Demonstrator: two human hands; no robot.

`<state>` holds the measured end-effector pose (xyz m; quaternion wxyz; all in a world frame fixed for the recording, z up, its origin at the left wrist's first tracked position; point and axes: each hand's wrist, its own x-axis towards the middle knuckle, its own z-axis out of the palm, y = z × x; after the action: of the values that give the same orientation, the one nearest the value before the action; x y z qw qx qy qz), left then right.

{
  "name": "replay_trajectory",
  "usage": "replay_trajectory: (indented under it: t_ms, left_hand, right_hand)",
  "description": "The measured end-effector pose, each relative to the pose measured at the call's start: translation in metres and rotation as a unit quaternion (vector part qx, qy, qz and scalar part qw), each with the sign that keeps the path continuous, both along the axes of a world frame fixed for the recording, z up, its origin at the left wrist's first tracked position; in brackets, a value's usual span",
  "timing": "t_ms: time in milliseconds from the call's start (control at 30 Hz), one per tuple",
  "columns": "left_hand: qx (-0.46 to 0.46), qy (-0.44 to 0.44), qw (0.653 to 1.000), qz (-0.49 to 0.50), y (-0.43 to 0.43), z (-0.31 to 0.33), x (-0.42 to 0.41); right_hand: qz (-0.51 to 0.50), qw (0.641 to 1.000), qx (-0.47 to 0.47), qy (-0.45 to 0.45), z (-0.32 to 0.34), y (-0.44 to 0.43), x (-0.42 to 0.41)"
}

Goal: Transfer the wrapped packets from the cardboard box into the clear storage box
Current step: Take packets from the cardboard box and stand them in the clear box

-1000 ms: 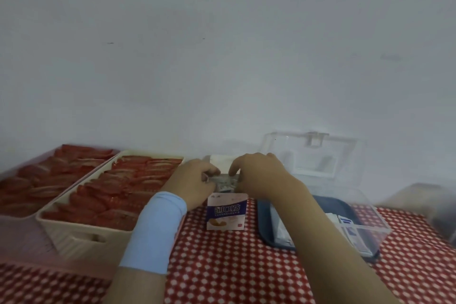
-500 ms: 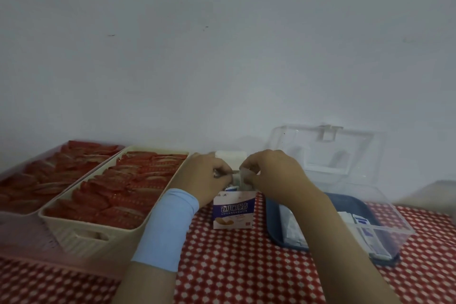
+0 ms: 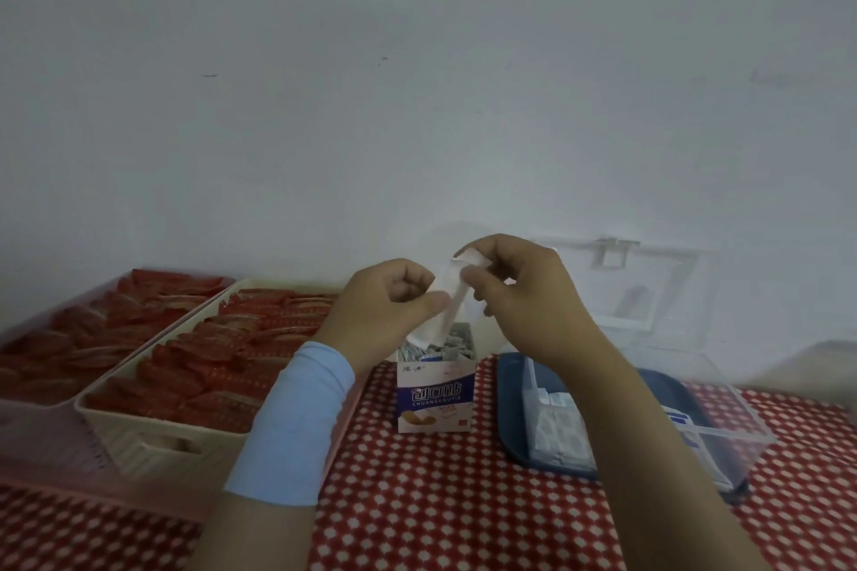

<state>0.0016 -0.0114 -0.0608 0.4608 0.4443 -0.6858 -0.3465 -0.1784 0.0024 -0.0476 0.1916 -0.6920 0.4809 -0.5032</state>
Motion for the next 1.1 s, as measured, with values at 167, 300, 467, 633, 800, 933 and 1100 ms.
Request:
replay_trajectory:
  t_ms: [167, 300, 467, 633, 800, 933, 1100]
  left_hand:
    - [0.107, 0.065, 0.99, -0.06, 0.002, -0.004, -0.001]
    - [0.272, 0.261, 0.899, -0.222, 0.01, -0.002, 0.001]
    - [0.258, 0.31, 0.882, -0.243, 0.011, -0.008, 0.001]
    - [0.254, 0.38, 0.867, -0.199, 0.005, -0.008, -0.001]
    - [0.255, 0.375, 0.871, -0.189, 0.003, -0.011, -0.003]
    - [0.255, 0.361, 0.871, -0.216, 0.003, -0.013, -0.003]
    - [0.259, 0.353, 0.87, -0.226, 0.002, -0.013, -0.001]
  right_hand:
    - [0.073, 0.995, 0.063, -0.024, 0.001, 0.003, 0.002]
    - [0.126, 0.983, 0.094, -0.097, 0.004, 0.008, -0.001]
    - [0.142, 0.982, 0.103, -0.066, 0.003, 0.006, 0.001]
    - [0.104, 0.992, 0.056, 0.052, 0.007, 0.016, 0.002]
    - [0.097, 0.98, 0.011, 0.176, 0.007, 0.021, 0.012]
    - [0.08, 0.984, -0.048, 0.152, 0.005, 0.02, 0.013]
    - [0.101, 0.987, -0.032, 0.125, 0.002, 0.018, 0.014]
